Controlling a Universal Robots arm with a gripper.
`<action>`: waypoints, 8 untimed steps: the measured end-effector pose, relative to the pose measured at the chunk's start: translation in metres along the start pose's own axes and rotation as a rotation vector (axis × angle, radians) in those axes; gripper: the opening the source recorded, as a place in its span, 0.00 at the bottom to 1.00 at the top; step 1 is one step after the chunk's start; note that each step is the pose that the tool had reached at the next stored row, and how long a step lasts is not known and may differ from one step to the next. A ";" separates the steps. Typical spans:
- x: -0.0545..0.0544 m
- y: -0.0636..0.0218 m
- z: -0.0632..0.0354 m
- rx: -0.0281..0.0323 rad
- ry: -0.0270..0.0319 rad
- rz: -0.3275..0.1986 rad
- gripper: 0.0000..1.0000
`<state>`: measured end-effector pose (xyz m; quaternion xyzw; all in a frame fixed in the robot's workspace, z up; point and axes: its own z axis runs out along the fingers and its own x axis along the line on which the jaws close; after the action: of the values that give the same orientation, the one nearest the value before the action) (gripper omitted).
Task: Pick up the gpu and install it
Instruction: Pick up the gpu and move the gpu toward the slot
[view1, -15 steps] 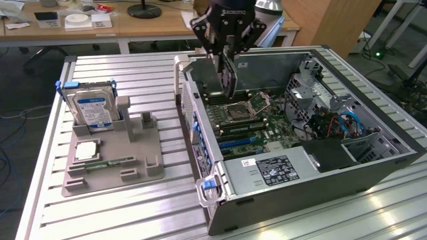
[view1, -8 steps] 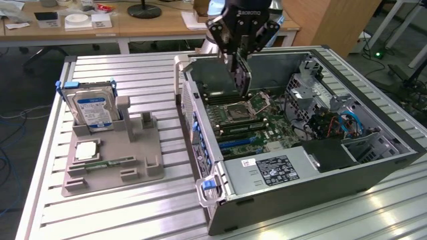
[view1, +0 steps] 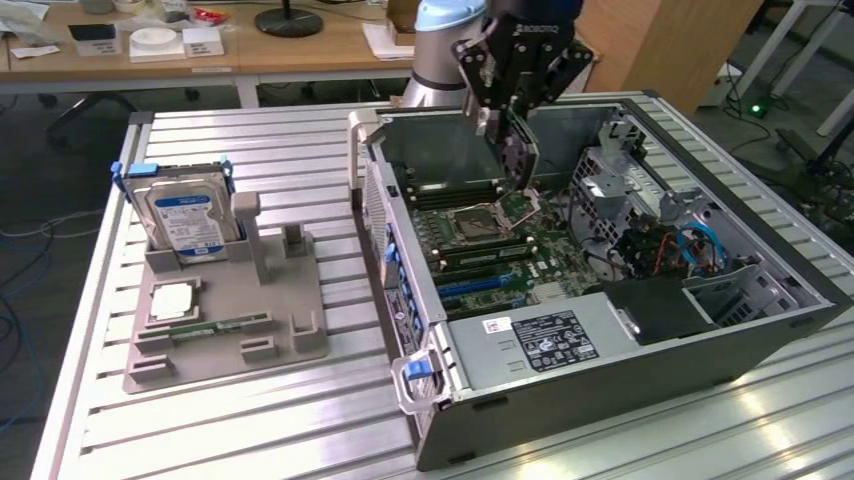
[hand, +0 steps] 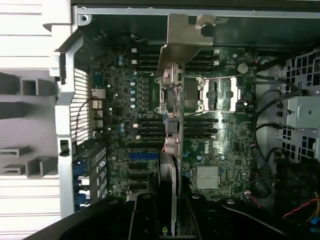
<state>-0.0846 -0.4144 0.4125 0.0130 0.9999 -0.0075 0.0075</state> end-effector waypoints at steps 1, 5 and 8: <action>-0.004 0.0001 0.0004 0.0000 0.0000 -0.002 0.27; -0.023 0.0006 0.0024 -0.0003 -0.0002 -0.015 0.27; -0.036 0.0010 0.0037 -0.0003 -0.0003 -0.018 0.27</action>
<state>-0.0483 -0.4145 0.4094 0.0041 0.9999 -0.0075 0.0076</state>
